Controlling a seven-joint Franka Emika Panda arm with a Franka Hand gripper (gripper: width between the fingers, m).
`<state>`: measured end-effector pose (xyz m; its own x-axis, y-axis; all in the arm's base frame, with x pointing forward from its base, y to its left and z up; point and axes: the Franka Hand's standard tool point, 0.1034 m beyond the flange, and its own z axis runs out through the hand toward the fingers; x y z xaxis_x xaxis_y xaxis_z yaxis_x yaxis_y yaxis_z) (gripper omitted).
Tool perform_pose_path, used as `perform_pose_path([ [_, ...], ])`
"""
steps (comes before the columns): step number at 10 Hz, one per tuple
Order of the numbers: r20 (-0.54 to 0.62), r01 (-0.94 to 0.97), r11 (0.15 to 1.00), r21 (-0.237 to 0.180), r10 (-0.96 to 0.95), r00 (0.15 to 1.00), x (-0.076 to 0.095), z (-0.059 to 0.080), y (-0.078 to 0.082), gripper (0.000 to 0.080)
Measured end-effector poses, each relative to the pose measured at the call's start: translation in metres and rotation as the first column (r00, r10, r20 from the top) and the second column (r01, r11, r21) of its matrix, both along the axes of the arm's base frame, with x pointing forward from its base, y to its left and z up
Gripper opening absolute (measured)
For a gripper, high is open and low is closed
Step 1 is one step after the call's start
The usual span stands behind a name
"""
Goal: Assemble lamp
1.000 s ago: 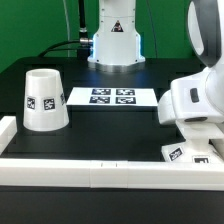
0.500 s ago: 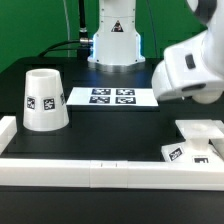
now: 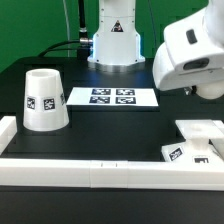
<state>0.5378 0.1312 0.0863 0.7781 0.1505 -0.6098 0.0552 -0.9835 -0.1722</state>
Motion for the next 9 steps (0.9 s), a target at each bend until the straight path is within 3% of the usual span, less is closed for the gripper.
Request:
perform_pose_path([
  [1, 0.039, 0.006, 1.000, -0.005, -0.006, 0.999, -0.006, 0.003, -0.002, 0.0576],
  [2, 0.092, -0.006, 1.000, 0.012, 0.005, 0.996, 0.001, 0.005, -0.007, 0.0576],
  [5, 0.244, 0.009, 1.000, 0.025, -0.015, 0.970, 0.035, 0.061, -0.025, 0.0576],
  [6, 0.281, 0.014, 1.000, 0.027, -0.021, 0.959, 0.043, 0.072, -0.027, 0.0576],
  [7, 0.397, 0.031, 0.999, 0.029, -0.040, 0.917, 0.055, 0.068, -0.027, 0.0576],
  [8, 0.436, 0.036, 0.999, 0.026, -0.044, 0.899, 0.051, 0.068, -0.028, 0.0576],
  [9, 0.512, 0.047, 0.999, 0.028, -0.055, 0.857, 0.057, 0.068, -0.029, 0.0576],
])
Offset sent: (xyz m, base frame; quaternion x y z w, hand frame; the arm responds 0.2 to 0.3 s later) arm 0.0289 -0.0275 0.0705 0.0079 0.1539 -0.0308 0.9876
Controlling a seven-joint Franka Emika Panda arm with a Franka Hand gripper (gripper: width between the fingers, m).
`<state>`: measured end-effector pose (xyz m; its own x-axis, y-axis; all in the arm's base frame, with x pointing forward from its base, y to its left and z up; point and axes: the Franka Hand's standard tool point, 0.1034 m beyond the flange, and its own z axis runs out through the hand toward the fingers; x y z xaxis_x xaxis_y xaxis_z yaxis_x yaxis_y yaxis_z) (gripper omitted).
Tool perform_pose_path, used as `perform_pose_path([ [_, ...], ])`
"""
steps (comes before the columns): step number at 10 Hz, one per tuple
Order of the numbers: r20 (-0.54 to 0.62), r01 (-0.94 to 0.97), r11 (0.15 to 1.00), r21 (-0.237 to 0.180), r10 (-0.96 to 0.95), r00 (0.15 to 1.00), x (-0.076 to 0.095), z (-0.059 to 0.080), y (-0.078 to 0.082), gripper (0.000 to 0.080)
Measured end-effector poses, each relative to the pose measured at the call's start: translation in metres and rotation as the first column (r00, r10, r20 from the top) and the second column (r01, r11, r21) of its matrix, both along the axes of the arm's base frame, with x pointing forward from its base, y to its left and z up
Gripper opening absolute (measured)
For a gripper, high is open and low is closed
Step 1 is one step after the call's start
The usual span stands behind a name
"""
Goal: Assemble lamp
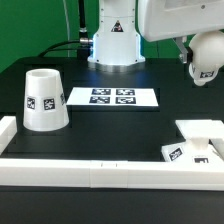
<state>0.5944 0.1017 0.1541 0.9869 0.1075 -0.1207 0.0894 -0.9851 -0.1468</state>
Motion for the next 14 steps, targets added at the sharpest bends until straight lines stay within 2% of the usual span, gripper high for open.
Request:
perform_pose_path([
  [2, 0.110, 0.005, 1.000, -0.003, -0.005, 0.994, 0.001, -0.002, -0.003, 0.0576],
  [3, 0.189, -0.030, 1.000, -0.007, 0.031, 0.982, 0.009, 0.002, -0.009, 0.0576],
  [5, 0.303, -0.032, 0.999, -0.016, 0.035, 0.952, 0.018, 0.024, -0.015, 0.0576],
  [8, 0.487, -0.004, 1.000, -0.024, 0.015, 0.873, 0.024, 0.020, -0.021, 0.0576],
  [10, 0.547, 0.003, 1.000, -0.029, 0.014, 0.837, 0.024, 0.018, -0.024, 0.0576],
  [11, 0.548, -0.048, 0.997, -0.058, 0.072, 0.833, 0.028, 0.016, -0.022, 0.0576],
  [12, 0.556, -0.114, 0.989, -0.094, 0.147, 0.818, 0.039, 0.021, -0.025, 0.0576],
  [14, 0.560, -0.125, 0.987, -0.098, 0.158, 0.813, 0.043, 0.021, -0.025, 0.0576],
])
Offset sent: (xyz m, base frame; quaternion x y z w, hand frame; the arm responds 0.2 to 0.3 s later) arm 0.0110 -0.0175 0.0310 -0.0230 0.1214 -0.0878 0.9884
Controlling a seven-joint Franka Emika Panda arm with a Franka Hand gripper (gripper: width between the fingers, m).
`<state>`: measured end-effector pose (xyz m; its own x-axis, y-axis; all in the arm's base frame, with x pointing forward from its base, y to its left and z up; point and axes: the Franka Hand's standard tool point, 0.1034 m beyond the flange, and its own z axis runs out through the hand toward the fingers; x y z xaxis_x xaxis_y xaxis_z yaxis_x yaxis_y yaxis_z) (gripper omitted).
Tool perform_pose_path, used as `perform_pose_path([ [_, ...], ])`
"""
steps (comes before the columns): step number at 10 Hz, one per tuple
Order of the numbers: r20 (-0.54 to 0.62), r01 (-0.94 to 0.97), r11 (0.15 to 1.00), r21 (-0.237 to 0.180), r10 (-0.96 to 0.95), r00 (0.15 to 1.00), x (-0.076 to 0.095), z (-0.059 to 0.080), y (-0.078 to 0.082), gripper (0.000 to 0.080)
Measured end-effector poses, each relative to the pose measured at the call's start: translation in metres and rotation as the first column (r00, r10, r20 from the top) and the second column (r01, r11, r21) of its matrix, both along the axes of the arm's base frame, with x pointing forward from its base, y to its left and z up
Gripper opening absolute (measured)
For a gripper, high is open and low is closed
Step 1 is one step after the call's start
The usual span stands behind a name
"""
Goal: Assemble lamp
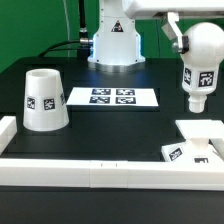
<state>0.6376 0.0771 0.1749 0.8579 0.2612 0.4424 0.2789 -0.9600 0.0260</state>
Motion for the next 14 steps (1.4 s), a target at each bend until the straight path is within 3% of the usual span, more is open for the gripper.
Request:
perform_pose_path([
  [3, -0.001, -0.005, 1.000, -0.001, 0.005, 1.000, 0.000, -0.002, 0.002, 0.0576],
  [6, -0.002, -0.029, 1.000, -0.002, 0.029, 1.000, 0.003, -0.014, 0.015, 0.0576],
  [14, -0.029, -0.029, 1.000, -0.006, 0.029, 0.999, -0.002, -0.038, 0.009, 0.0576],
])
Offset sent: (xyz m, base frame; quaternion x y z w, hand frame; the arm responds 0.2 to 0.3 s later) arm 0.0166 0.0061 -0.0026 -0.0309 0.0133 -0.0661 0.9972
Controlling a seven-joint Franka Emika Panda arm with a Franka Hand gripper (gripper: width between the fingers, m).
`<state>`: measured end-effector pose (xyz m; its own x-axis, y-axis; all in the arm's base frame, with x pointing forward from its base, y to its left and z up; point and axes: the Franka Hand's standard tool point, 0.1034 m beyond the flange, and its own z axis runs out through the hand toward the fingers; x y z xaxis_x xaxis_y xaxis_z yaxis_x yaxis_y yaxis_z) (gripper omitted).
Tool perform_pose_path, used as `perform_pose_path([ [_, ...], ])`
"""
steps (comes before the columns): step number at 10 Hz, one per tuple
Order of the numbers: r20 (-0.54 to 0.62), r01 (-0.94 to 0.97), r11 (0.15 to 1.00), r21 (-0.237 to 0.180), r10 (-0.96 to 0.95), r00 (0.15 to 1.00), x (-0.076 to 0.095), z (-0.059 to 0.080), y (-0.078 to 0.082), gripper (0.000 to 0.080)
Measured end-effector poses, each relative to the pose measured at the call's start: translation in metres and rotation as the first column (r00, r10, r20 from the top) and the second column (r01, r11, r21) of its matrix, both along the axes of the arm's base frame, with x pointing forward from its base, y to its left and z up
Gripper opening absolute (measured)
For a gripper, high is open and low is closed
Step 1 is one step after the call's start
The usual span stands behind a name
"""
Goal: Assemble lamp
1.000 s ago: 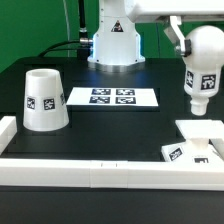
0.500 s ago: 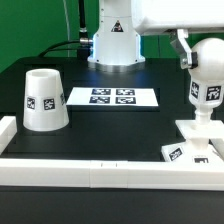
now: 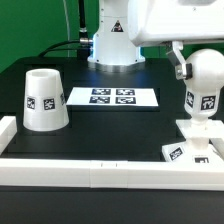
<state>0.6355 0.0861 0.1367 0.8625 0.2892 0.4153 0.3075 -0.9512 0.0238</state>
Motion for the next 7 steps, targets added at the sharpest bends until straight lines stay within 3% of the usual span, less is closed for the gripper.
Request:
perform_pose_path([
  [3, -0.012, -0.001, 1.000, 0.000, 0.001, 1.000, -0.0034, -0.0105, 0.0006, 0.0576],
  [7, 0.003, 0.001, 1.000, 0.001, -0.001, 1.000, -0.0022, -0.0120, 0.0001, 0.0576],
])
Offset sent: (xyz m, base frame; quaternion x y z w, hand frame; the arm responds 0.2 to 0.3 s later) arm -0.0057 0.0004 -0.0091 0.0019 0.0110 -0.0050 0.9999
